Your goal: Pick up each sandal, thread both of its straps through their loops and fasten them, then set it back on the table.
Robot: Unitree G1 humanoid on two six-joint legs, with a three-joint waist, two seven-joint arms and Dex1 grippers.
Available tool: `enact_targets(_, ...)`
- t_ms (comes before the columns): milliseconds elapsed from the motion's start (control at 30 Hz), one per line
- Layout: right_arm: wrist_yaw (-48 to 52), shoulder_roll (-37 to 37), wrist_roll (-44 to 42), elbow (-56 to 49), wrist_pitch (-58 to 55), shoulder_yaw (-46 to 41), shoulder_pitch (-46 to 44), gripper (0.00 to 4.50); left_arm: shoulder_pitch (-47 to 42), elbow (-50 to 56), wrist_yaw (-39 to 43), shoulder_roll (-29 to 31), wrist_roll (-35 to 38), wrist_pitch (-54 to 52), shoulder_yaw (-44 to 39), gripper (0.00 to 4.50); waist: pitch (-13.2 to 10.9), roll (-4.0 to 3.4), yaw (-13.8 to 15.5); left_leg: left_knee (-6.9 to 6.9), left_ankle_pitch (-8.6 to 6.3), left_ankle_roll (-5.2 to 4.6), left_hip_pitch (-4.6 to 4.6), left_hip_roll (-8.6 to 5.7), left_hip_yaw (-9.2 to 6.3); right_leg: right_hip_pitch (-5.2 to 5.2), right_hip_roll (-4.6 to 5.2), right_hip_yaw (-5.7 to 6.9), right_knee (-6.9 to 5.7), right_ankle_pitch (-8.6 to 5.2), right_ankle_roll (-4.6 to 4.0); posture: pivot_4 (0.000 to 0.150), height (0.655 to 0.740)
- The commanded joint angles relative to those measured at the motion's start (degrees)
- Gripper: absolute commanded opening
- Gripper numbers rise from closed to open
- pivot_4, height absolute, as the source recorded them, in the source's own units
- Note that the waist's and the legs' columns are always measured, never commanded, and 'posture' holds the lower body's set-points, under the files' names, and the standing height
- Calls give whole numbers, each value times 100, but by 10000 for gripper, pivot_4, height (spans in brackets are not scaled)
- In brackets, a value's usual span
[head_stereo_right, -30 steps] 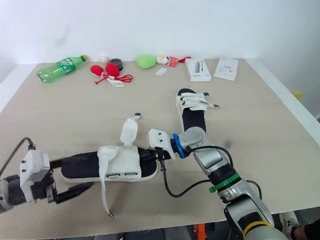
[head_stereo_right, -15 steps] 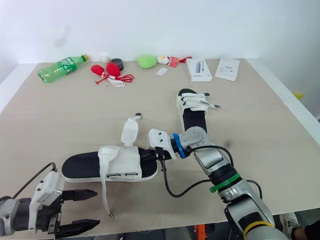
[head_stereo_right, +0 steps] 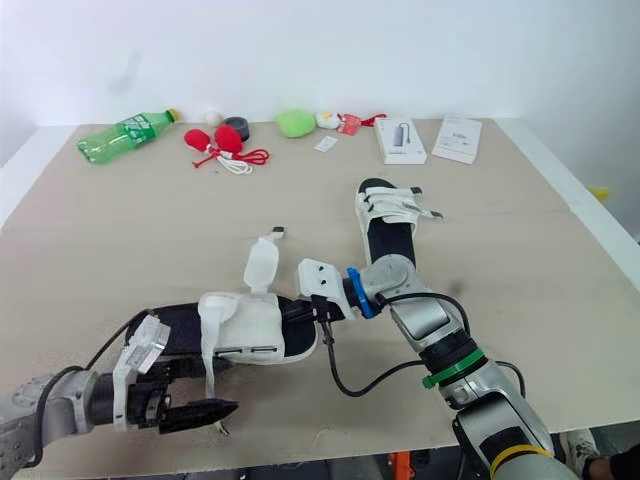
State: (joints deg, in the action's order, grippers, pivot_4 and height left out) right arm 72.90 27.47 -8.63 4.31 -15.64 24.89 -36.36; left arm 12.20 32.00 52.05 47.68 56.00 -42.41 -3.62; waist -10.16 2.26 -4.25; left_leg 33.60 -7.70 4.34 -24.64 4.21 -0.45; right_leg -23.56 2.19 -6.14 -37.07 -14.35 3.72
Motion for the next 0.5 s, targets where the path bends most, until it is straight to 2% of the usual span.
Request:
enact_targets(33,-16,212,260,48,-151,100,114,0,-70,-123,288,94,145,-236,32,27561,0,0,0,0,0,0,0,0,0,0,0,0,0,0,0,1500,7400)
enact_targets(67,-17,227,262,32,-156,100,123,0,-77,-155,331,107,177,-292,12,21838,0,0,0,1,0,0,0,0,0,1,0,0,0,0,0,1500,7400)
enact_targets(133,-23,258,257,-9,-182,91,138,0,-64,-188,431,162,359,-456,-107,13415,0,0,3,2,0,0,-1,0,0,0,0,0,0,0,1,1500,7400)
enact_targets(167,-24,280,251,-38,-197,83,151,0,-54,-191,481,205,463,-547,-171,11336,0,0,7,2,0,0,-1,0,0,0,1,0,0,-1,1,1500,7400)
enact_targets(200,-25,297,245,-65,-215,77,164,0,-46,-188,529,241,498,-595,-206,6915,0,0,9,2,-1,0,-2,0,0,0,2,0,0,-1,3,1500,7400)
enact_targets(267,-30,325,238,-113,-238,79,189,0,-50,-197,545,232,462,-616,-213,909,0,0,11,3,-1,-1,-2,0,-1,0,2,0,1,-2,3,1500,7400)
enact_targets(500,-56,338,223,-155,-289,91,176,0,-283,-202,309,-77,476,-651,-188,330,1,3,19,5,-2,0,-2,-4,-3,2,5,0,1,-3,4,1500,7400)
